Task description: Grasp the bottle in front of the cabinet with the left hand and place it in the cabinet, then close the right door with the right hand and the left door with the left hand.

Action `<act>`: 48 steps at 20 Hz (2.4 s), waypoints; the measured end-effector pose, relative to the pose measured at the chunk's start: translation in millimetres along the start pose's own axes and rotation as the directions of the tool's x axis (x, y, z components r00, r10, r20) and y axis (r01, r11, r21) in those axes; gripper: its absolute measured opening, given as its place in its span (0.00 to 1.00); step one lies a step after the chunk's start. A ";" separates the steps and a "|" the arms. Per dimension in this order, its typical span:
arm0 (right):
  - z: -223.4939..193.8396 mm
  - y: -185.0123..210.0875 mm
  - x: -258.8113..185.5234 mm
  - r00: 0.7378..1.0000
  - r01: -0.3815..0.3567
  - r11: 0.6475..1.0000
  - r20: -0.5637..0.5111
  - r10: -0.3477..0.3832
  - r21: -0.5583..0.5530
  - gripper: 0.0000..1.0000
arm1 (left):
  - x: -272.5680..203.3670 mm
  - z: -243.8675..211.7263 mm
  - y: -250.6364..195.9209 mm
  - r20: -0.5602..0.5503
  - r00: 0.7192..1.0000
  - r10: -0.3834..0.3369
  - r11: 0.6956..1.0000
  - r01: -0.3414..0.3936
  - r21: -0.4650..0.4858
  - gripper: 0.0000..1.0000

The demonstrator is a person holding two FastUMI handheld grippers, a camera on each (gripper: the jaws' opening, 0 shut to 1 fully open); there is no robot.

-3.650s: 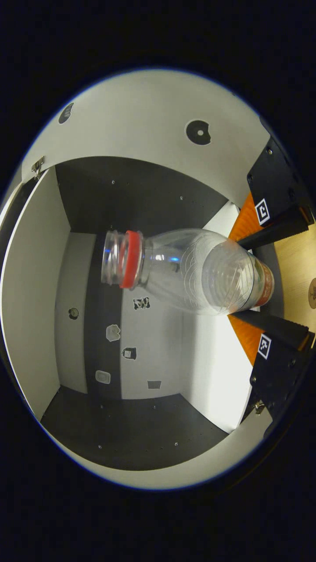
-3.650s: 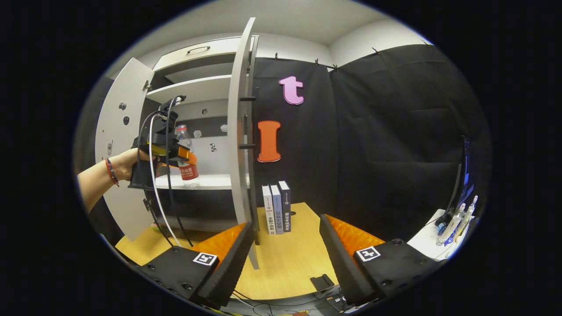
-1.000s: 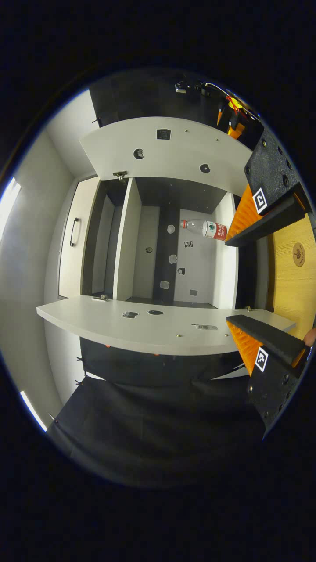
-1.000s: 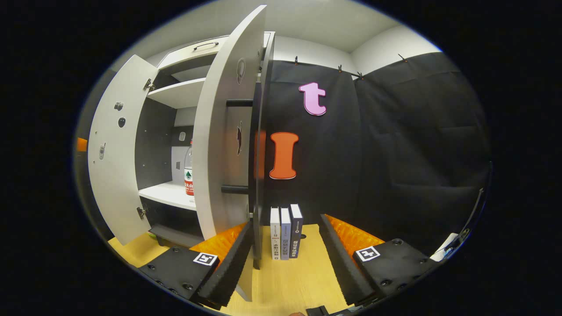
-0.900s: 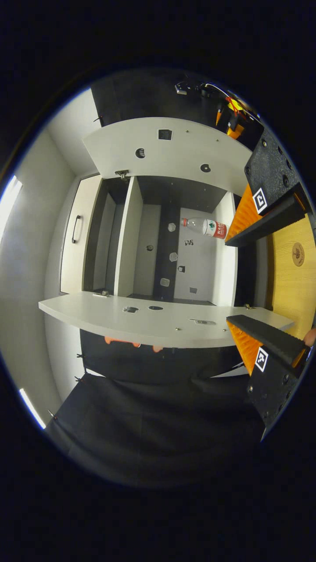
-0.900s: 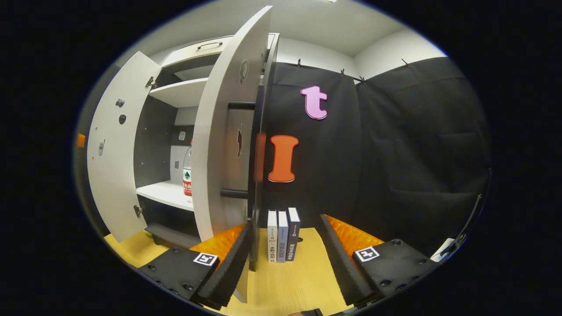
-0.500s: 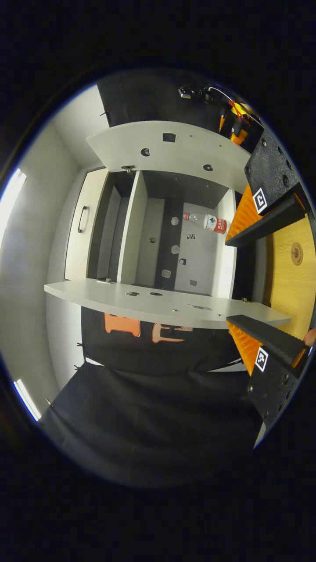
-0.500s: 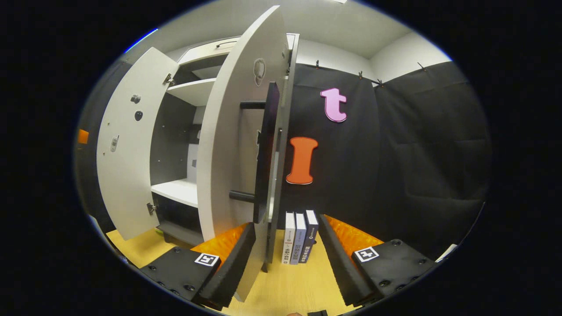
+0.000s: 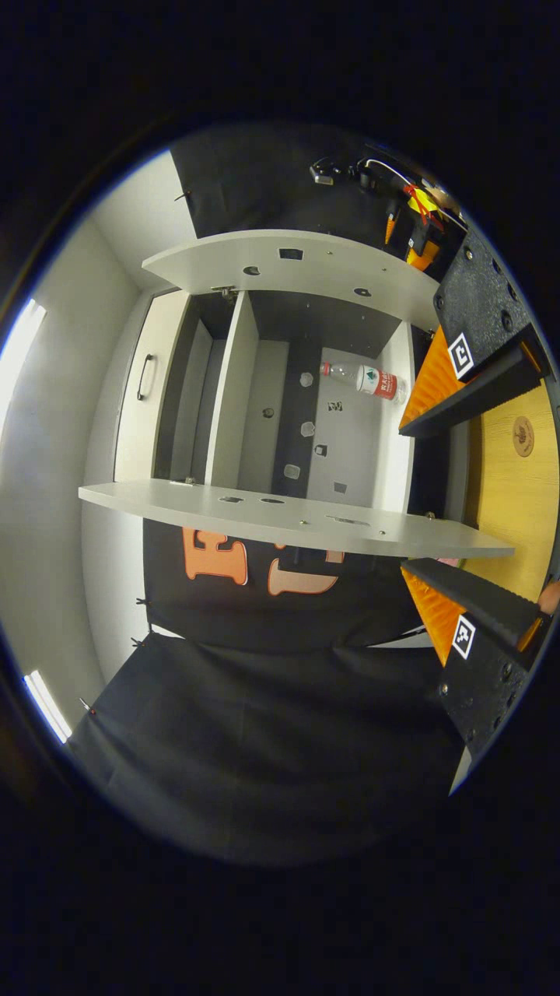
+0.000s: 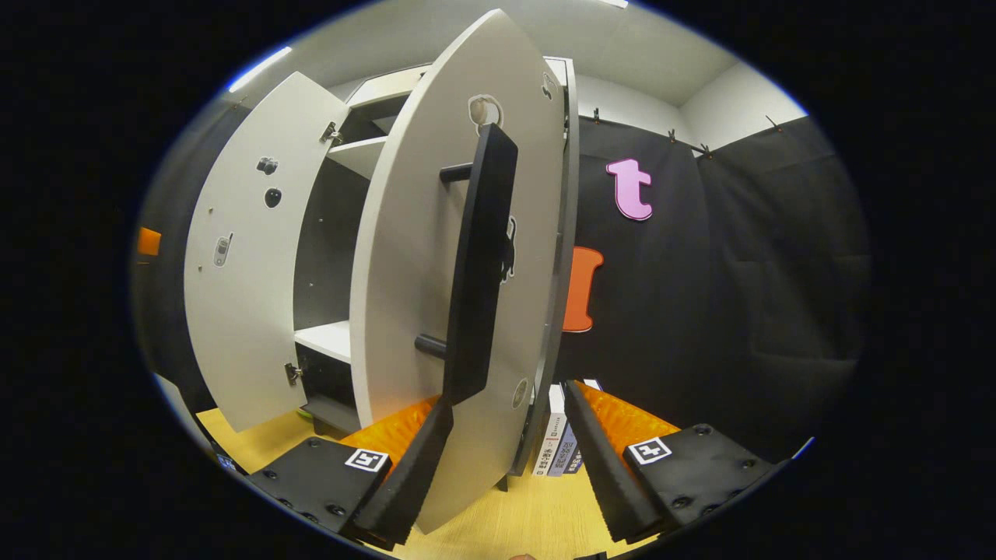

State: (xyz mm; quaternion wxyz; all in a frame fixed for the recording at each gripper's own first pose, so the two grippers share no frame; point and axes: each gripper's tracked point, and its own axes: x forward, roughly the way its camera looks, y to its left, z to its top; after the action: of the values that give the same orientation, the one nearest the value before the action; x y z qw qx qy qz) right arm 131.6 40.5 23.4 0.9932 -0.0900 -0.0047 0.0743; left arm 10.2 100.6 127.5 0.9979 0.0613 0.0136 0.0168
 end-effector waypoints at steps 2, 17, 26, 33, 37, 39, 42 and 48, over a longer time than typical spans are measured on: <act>2.7 2.2 7.8 1.000 -0.002 1.000 0.003 0.002 -0.001 0.96 | 1.8 -1.9 3.5 0.002 1.000 -0.001 1.000 0.001 -0.007 0.95; 7.8 60.7 93.3 0.998 -0.055 0.998 0.006 0.055 -0.009 0.96 | 13.6 -9.2 51.6 0.003 0.998 0.064 0.998 -0.064 -0.018 0.96; 9.7 61.0 96.6 1.000 -0.007 0.999 -0.007 0.006 -0.033 0.87 | 32.1 -45.2 96.9 -0.050 0.993 0.107 0.994 -0.108 -0.017 0.95; 10.3 61.8 96.9 0.999 0.027 0.999 -0.024 -0.028 -0.020 0.94 | 73.8 -66.0 112.5 -0.089 0.992 0.084 0.996 -0.086 -0.018 0.95; 10.6 62.1 97.4 0.998 0.046 0.999 -0.032 -0.046 -0.023 0.94 | 82.9 -67.0 115.1 -0.100 0.993 0.068 0.998 -0.067 0.018 0.94; 11.4 61.9 94.3 0.998 0.057 0.998 -0.030 -0.058 -0.029 0.94 | 87.7 -66.0 111.7 -0.107 0.993 0.051 0.999 -0.049 0.023 0.94; 7.4 56.8 91.8 0.995 0.083 0.996 -0.046 -0.084 -0.021 0.94 | 90.3 -67.2 100.1 -0.122 0.992 0.016 1.000 -0.014 0.024 0.94; 15.0 33.4 43.8 0.992 0.115 0.993 -0.046 -0.115 -0.002 0.94 | 93.9 -72.8 53.1 -0.136 0.986 -0.097 0.995 0.101 0.017 0.94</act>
State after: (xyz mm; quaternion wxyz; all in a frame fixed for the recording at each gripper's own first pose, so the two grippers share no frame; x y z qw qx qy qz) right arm 169.6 82.1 32.0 0.9957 -0.0909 0.0133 0.0151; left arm 100.1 165.5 59.5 0.9935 0.0714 0.0844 -0.0288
